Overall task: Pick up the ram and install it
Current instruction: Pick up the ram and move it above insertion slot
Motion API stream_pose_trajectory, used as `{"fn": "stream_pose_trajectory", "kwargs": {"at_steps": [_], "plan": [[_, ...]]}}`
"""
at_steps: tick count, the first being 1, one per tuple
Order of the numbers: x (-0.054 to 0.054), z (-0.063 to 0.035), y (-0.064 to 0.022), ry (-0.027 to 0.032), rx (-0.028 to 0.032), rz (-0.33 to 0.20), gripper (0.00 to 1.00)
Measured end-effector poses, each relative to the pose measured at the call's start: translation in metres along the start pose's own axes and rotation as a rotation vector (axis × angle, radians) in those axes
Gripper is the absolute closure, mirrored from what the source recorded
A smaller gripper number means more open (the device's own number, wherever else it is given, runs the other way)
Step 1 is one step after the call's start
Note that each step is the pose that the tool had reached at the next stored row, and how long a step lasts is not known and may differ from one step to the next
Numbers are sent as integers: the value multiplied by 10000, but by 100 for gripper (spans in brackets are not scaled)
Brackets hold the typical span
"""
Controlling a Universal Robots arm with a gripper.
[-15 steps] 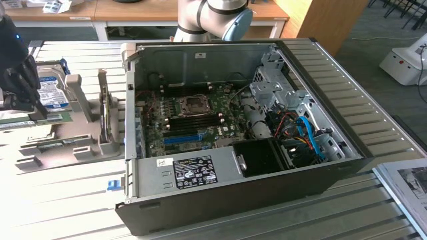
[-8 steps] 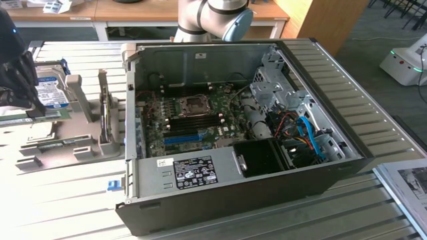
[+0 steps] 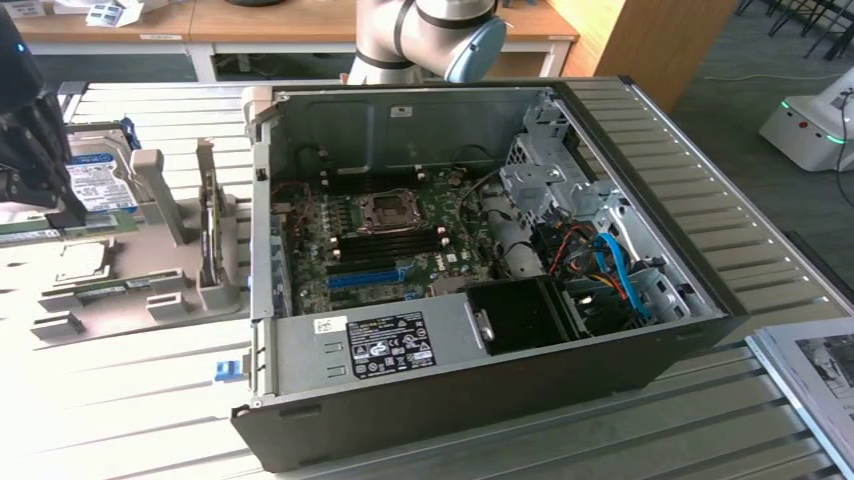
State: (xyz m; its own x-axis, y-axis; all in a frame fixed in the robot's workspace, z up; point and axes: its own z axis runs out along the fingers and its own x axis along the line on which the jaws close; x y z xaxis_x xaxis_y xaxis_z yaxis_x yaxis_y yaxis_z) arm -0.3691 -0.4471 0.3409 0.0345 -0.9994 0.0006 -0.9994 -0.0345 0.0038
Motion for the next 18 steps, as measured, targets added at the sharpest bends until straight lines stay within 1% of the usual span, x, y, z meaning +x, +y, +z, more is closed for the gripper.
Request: {"fn": "stream_pose_trajectory", "kwargs": {"at_steps": [18], "plan": [[0, -213, 0, 0, -1, 0, 89]]}}
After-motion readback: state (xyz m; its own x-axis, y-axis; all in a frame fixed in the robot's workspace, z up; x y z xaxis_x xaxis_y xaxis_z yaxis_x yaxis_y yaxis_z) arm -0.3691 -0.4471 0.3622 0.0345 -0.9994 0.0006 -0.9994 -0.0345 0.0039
